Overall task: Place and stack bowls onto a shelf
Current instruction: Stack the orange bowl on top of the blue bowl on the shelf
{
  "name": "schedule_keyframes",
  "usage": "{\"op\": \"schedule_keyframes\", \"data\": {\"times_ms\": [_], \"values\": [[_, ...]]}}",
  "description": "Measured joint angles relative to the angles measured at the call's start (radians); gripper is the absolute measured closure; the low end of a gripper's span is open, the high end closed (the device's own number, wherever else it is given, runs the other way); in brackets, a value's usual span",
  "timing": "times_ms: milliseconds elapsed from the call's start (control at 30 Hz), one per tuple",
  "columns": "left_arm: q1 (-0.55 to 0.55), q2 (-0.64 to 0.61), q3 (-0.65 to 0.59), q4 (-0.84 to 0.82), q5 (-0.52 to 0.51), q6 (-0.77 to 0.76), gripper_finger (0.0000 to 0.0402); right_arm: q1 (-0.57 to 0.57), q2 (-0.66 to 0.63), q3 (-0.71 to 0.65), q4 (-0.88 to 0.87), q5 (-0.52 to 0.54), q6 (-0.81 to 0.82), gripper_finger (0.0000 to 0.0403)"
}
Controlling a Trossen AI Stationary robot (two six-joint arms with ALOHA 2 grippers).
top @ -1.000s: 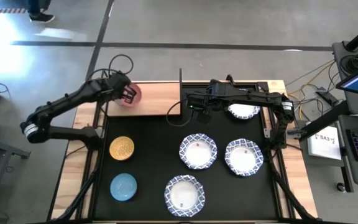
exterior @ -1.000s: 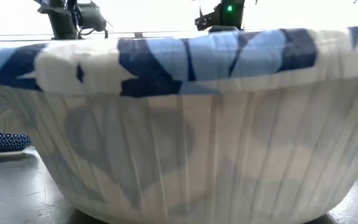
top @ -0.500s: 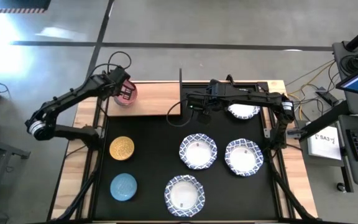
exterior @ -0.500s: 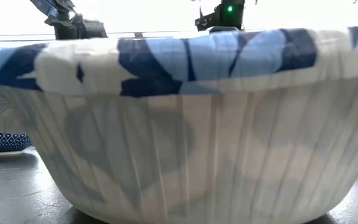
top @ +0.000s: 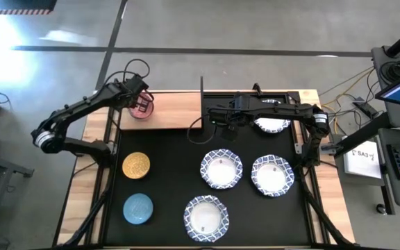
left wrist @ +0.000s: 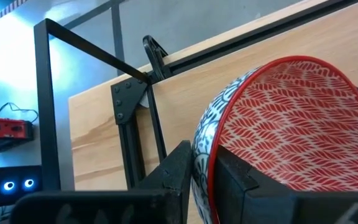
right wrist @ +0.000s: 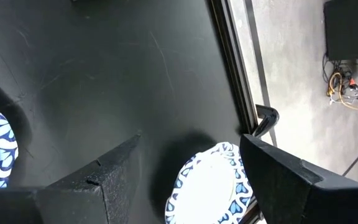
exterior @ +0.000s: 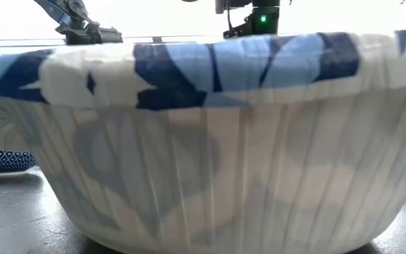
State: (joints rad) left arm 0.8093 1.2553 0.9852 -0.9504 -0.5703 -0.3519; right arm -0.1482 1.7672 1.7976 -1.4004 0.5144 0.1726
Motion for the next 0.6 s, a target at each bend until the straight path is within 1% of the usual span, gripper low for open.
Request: {"op": "schedule_keyframes", "data": {"times_ms": [167,433,500,600], "values": [[0.004,-0.001,0.000,-0.002,-0.005,-0.001,0.0393,0.000,-0.006,-0.001,0.004,0.000,0.001,0.0147],[0.006,-0.030,0.000,-0.002,-0.014,0.000,0.0397,0.000,-0.024,-0.001,0.010,0.000,0.003,0.0147],[0.008,-0.042,0.000,0.000,0.009,0.000,0.0397,0.000,-0.026,-0.001,0.012,0.000,0.004,0.0147],[0.016,-0.052,0.000,0.006,0.087,0.000,0.0398,0.000,-0.026,-0.001,0.015,0.000,0.003,0.0147]]}}
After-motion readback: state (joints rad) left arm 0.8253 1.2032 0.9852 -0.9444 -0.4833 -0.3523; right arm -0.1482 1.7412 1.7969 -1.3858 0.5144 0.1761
